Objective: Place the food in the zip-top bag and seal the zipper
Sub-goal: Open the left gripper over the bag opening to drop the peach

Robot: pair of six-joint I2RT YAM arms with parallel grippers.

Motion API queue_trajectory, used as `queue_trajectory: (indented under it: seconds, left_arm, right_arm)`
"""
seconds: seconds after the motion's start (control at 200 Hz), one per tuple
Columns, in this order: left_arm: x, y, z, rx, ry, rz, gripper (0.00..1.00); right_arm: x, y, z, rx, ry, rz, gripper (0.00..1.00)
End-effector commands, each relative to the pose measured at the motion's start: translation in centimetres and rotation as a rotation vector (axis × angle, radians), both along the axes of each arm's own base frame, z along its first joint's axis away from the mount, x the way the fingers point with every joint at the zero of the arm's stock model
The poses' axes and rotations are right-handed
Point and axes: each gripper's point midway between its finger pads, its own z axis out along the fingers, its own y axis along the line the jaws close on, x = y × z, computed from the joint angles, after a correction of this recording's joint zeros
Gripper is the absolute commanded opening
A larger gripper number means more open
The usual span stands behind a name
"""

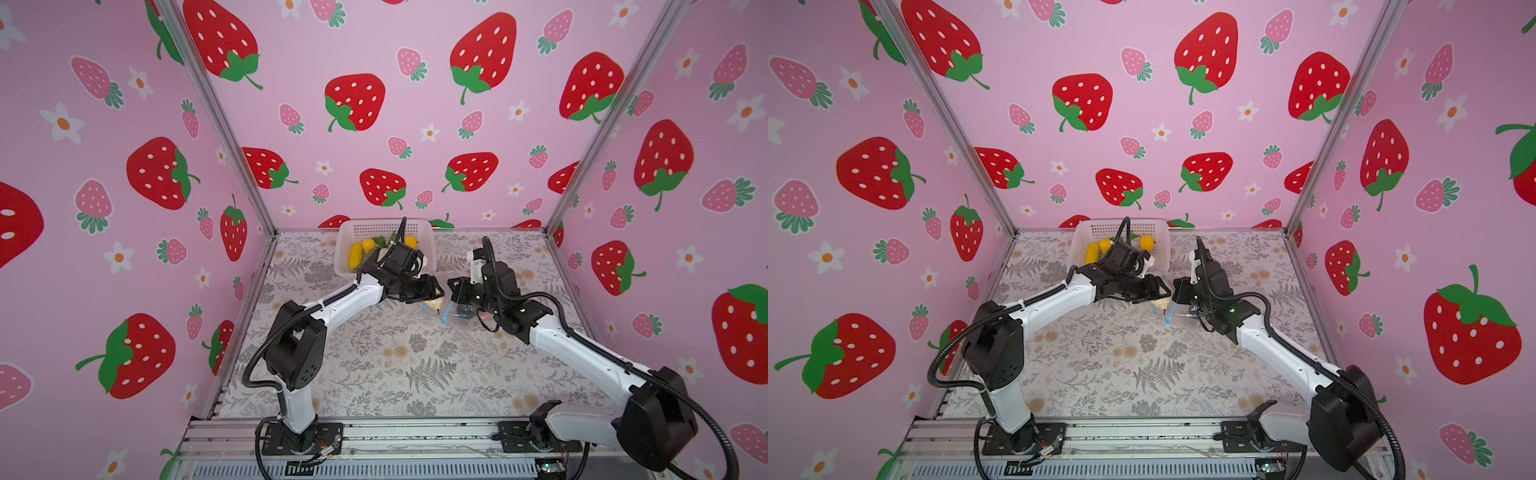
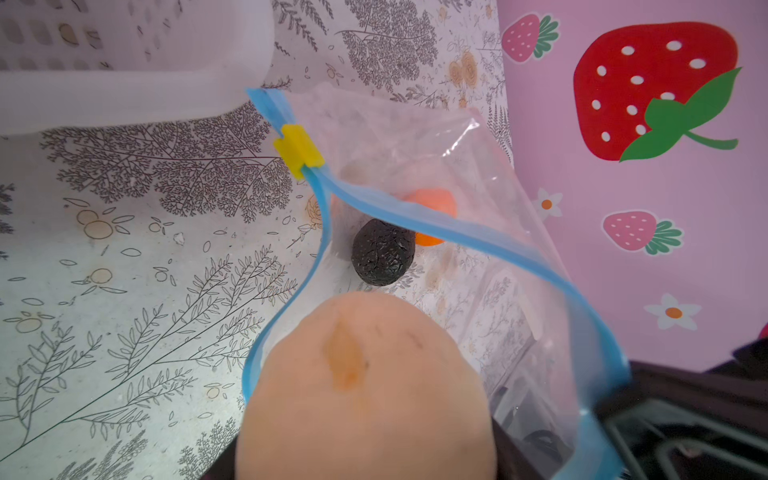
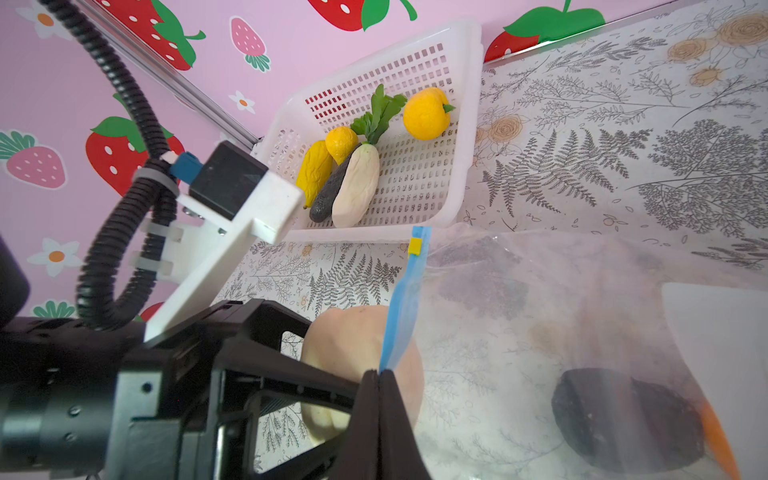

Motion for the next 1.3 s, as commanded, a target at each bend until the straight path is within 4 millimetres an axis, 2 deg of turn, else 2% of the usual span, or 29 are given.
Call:
queue_trajectory:
  seconds: [0.0,0.15,0.75,1.04,1.145,1.295]
  left_arm:
    - [0.3,-0.8,1.0,-0.015,-0.031,-0.015,0.48]
    - [0.2,-1.1,0.5,-0.013,-0.025,-0.021,0.51]
    - [0.0,-1.6,0.0,-0.001,-0.026,-0.036,0.78]
    - [-0.2,-1.3,0.2,0.005,-0.032,-0.031,0.79]
    - [-0.2,-0.9,1.0,0.006,-0.053,-0.025,0.79]
    - [-0.1,0.6,3.6,0.012,-0.121,0.003,0.79]
  right_arm:
    - [-0.1,0.2,1.5,0.050,-0.033,0.004,0.05]
    - [-0.1,0.2,1.7,0.050,-0.037,0.005,0.05]
    - [-0.1,0.5,1.8,0.057,-0.035,0.010,0.05]
    - [-0.1,0.5,1.8,0.056,-0.037,0.009,0.05]
    - [-0.1,0.4,1.8,0.054,-0.038,0.004,0.05]
    - [-0.2,0.1,1.7,0.047,-0.040,-0.003,0.05]
